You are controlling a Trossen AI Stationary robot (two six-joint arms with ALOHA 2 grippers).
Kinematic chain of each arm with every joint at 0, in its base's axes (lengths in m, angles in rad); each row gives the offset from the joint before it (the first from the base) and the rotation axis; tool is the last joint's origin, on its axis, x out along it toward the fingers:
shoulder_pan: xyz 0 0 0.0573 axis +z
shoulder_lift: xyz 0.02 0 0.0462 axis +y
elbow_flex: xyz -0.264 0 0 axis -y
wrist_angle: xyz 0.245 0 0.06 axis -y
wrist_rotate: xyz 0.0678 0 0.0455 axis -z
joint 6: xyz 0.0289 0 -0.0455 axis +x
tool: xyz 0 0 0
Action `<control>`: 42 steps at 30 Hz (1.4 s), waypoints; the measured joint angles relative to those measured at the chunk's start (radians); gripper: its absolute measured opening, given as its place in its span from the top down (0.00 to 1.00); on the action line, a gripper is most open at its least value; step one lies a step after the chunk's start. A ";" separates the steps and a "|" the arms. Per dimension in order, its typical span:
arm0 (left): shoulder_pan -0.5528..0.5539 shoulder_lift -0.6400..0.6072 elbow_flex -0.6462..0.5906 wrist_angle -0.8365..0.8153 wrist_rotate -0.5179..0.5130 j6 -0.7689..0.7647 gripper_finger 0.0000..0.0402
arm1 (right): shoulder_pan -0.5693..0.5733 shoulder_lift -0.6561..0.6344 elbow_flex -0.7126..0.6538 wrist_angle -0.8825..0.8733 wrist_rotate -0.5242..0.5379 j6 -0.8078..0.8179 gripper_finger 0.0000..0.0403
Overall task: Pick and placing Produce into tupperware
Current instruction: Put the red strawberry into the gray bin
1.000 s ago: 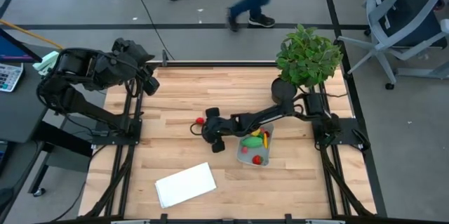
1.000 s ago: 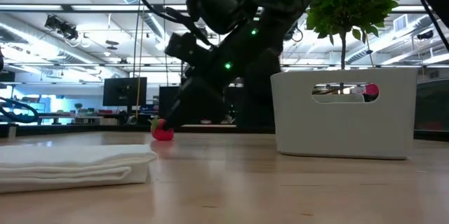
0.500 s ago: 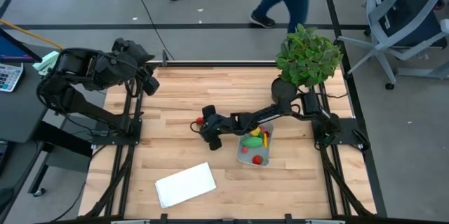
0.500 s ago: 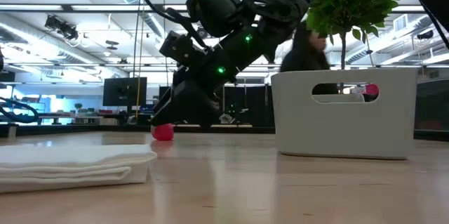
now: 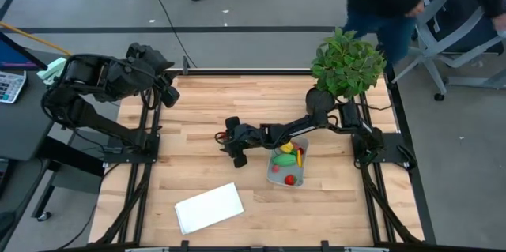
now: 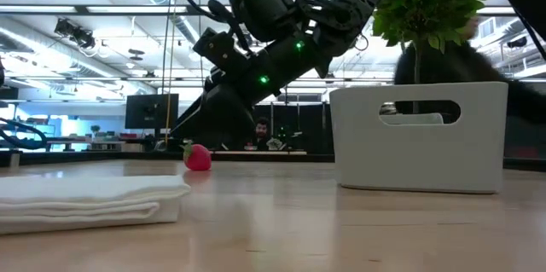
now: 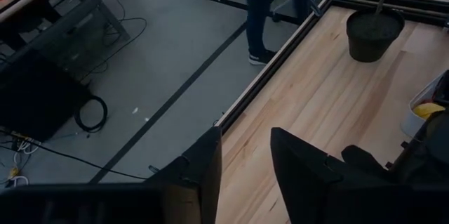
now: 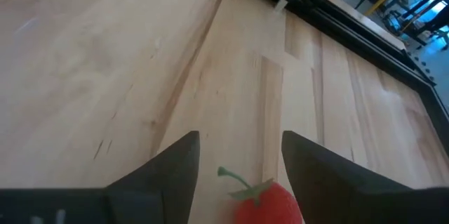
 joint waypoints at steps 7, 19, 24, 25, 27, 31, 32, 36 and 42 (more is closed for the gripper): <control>0.000 0.000 0.000 0.000 0.000 0.000 0.67 | -0.002 0.000 0.000 0.018 -0.006 0.000 0.47; 0.000 0.000 0.000 0.002 0.000 0.000 0.67 | 0.007 0.167 0.265 -0.063 -0.054 -0.001 0.47; 0.000 0.000 0.000 -0.012 0.000 0.000 0.68 | 0.008 0.209 0.449 -0.395 0.043 -0.001 0.48; 0.000 0.000 0.000 -0.022 0.001 0.000 0.68 | 0.008 0.207 0.460 -0.422 0.059 0.000 0.48; 0.000 0.000 0.000 -0.040 0.002 -0.001 0.69 | 0.010 0.194 0.458 -0.491 0.069 0.012 0.48; 0.000 0.000 0.000 -0.065 0.002 -0.003 0.69 | 0.015 0.183 0.445 -0.545 0.048 0.059 0.50; 0.000 0.000 0.000 -0.067 0.002 -0.003 0.69 | 0.017 0.182 0.440 -0.545 0.048 0.059 0.51; 0.000 0.000 0.000 -0.068 0.002 -0.003 0.68 | 0.025 0.184 0.403 -0.545 0.048 0.046 0.53; 0.000 0.000 0.000 -0.069 0.002 -0.003 0.69 | 0.026 0.183 0.374 -0.521 0.086 -0.023 0.55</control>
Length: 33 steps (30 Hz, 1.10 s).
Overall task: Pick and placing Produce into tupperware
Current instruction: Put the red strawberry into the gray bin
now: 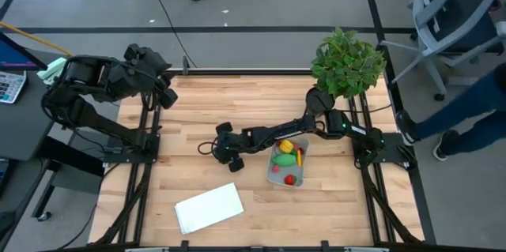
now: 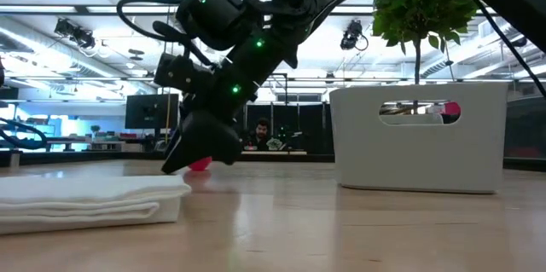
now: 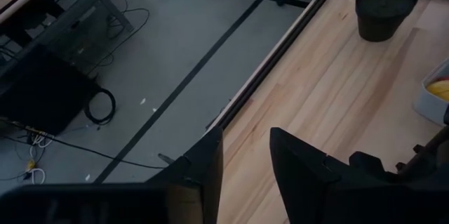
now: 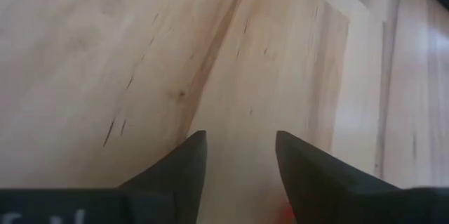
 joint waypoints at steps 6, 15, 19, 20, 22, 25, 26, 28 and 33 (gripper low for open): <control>0.000 0.000 0.000 0.000 0.000 0.000 0.69 | -0.011 0.001 -0.002 0.017 0.016 -0.050 0.57; 0.000 0.000 0.000 0.000 0.000 -0.001 0.69 | -0.008 -0.001 0.000 0.014 0.083 0.088 0.57; 0.000 0.000 0.000 0.000 0.000 0.000 0.70 | 0.003 -0.001 0.023 0.013 0.159 0.077 0.57; 0.000 0.000 0.000 0.000 0.000 -0.001 0.70 | 0.003 -0.003 0.024 0.017 0.163 0.077 0.56; 0.000 0.000 0.000 0.000 0.000 -0.001 0.69 | 0.004 -0.004 0.024 0.014 0.168 0.082 0.56; 0.000 0.000 0.000 -0.001 0.000 -0.001 0.68 | 0.005 -0.004 0.024 0.010 0.213 0.103 0.55; 0.000 0.000 0.000 -0.001 0.000 -0.001 0.68 | 0.005 -0.004 0.024 0.007 0.223 0.125 0.54; 0.000 0.000 0.000 -0.001 0.000 -0.001 0.68 | 0.002 -0.004 0.024 -0.019 0.225 0.191 0.52; 0.000 0.000 0.000 -0.001 0.000 -0.001 0.70 | -0.015 -0.004 0.024 -0.078 0.226 0.285 0.47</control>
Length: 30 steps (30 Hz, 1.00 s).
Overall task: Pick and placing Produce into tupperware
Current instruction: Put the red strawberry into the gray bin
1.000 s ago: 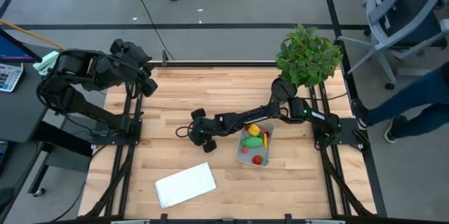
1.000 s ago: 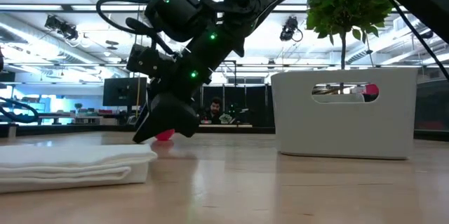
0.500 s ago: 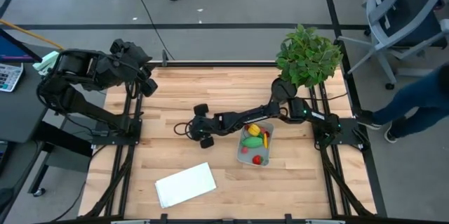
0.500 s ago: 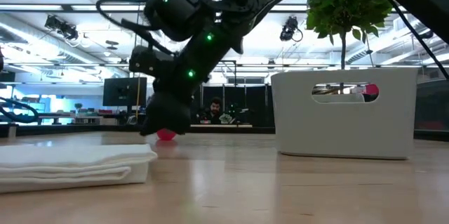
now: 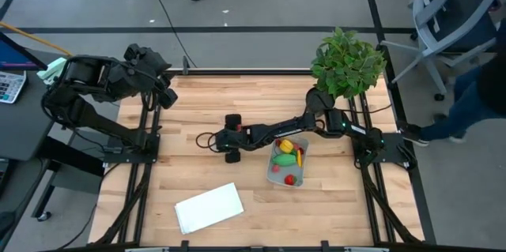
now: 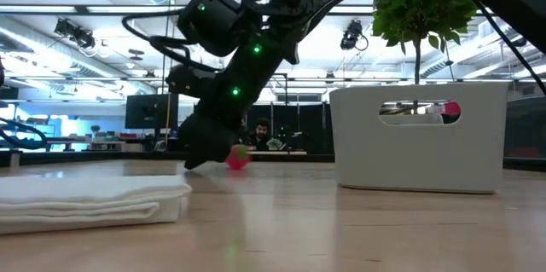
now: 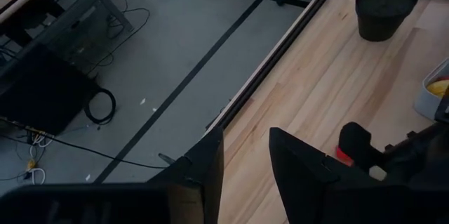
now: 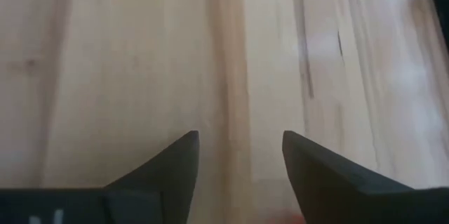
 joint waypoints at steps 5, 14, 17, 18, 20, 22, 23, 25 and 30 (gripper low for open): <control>0.000 0.000 0.000 0.000 0.000 0.000 0.70 | -0.016 0.000 0.000 -0.010 0.001 0.034 0.42; 0.000 0.000 0.000 0.000 0.000 0.000 0.68 | -0.029 0.000 0.005 -0.019 0.063 -0.052 0.40; 0.000 0.000 0.000 0.000 0.000 0.000 0.69 | -0.041 0.000 0.042 -0.045 0.127 -0.068 0.40; 0.000 0.000 0.000 0.000 0.000 0.000 0.70 | -0.044 0.000 0.058 -0.047 0.141 -0.068 0.40; 0.000 0.000 0.000 0.000 0.000 0.000 0.70 | -0.050 0.000 0.101 -0.082 0.145 -0.046 0.40; 0.000 0.000 0.000 0.000 0.000 0.000 0.69 | -0.052 0.000 0.151 -0.121 0.139 0.022 0.40; 0.000 0.000 0.000 0.000 0.000 0.000 0.69 | -0.053 -0.002 0.176 -0.146 0.139 0.064 0.40; 0.000 0.000 0.000 0.000 0.000 0.000 0.68 | -0.057 -0.004 0.220 -0.239 0.138 0.160 0.40; 0.000 0.000 0.000 -0.001 0.000 0.000 0.69 | -0.076 -0.004 0.239 -0.443 0.137 0.359 0.40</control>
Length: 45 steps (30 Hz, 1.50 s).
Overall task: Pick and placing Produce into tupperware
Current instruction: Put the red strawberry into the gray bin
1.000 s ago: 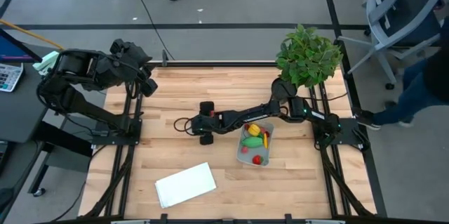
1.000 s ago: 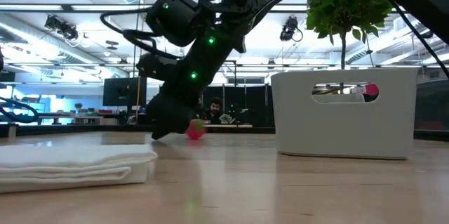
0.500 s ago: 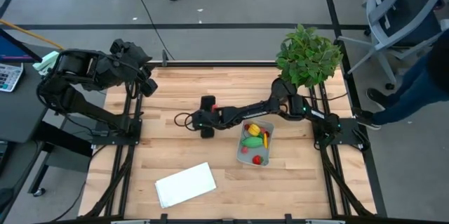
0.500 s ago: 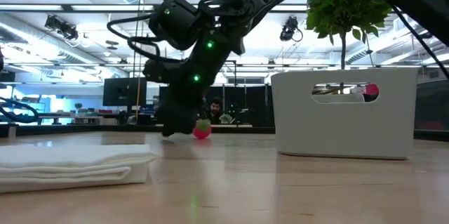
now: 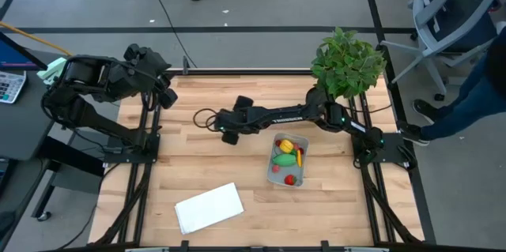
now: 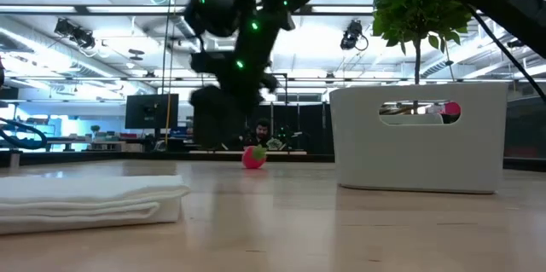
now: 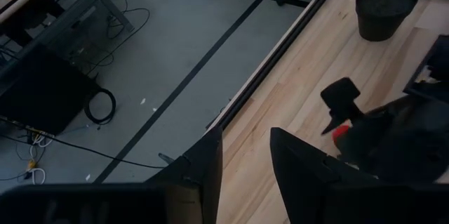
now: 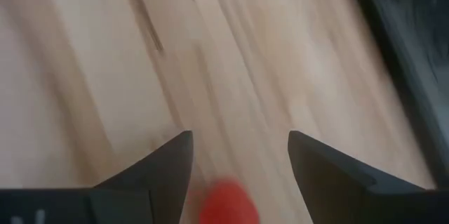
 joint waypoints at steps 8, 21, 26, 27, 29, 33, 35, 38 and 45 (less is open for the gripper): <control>0.000 0.000 0.000 -0.001 0.000 0.000 0.70 | -0.001 0.002 -0.066 -0.111 -0.001 0.063 0.40; 0.000 0.000 0.000 -0.002 0.000 0.000 0.69 | 0.007 0.002 -0.072 -0.251 -0.034 0.156 0.40; 0.000 0.000 0.000 -0.002 0.000 0.000 0.69 | 0.007 0.002 -0.072 -0.250 -0.033 0.169 0.40; 0.000 0.000 0.000 -0.002 0.000 0.000 0.69 | 0.007 0.002 -0.072 -0.246 -0.034 0.169 0.40; 0.000 0.000 0.000 -0.002 0.000 0.000 0.68 | 0.007 0.002 -0.072 -0.245 -0.034 0.169 0.40; 0.000 0.000 0.000 -0.002 0.000 0.000 0.69 | 0.004 0.002 -0.072 -0.246 -0.034 0.168 0.40; 0.000 0.000 0.000 -0.002 0.000 0.000 0.70 | 0.004 0.002 -0.072 -0.247 -0.034 0.168 0.40; 0.000 0.000 0.000 -0.002 0.000 0.000 0.70 | 0.004 0.002 -0.072 -0.248 -0.033 0.146 0.41; 0.000 0.000 0.000 -0.002 0.000 0.000 0.69 | 0.004 0.002 -0.072 -0.248 -0.033 0.113 0.44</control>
